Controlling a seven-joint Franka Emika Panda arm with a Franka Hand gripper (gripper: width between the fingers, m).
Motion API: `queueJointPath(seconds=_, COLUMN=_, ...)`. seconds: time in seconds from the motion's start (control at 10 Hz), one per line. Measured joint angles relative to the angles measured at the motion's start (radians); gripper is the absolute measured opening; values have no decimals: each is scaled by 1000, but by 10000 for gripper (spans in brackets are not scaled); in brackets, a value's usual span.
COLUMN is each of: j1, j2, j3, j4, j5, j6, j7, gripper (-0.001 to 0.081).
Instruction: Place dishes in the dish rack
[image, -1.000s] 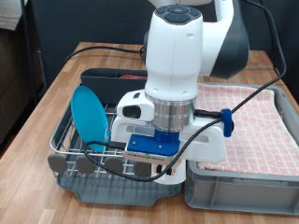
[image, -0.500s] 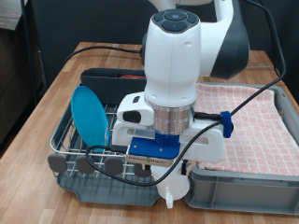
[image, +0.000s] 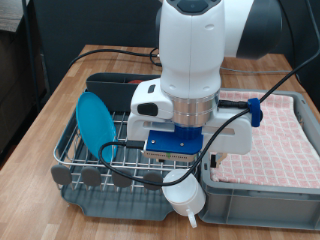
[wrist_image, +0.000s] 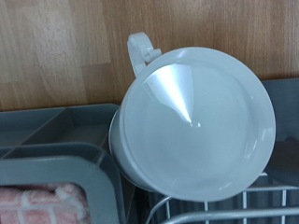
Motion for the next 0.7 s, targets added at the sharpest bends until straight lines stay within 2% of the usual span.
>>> queueJointPath(seconds=0.3, j1=2, j2=-59, j3=7, j4=3, j5=-1, j6=-32, j7=-2, gripper=802)
queueJointPath(seconds=0.7, j1=25, j2=-127, j3=7, j4=2, j5=-25, j6=-75, j7=25, gripper=802)
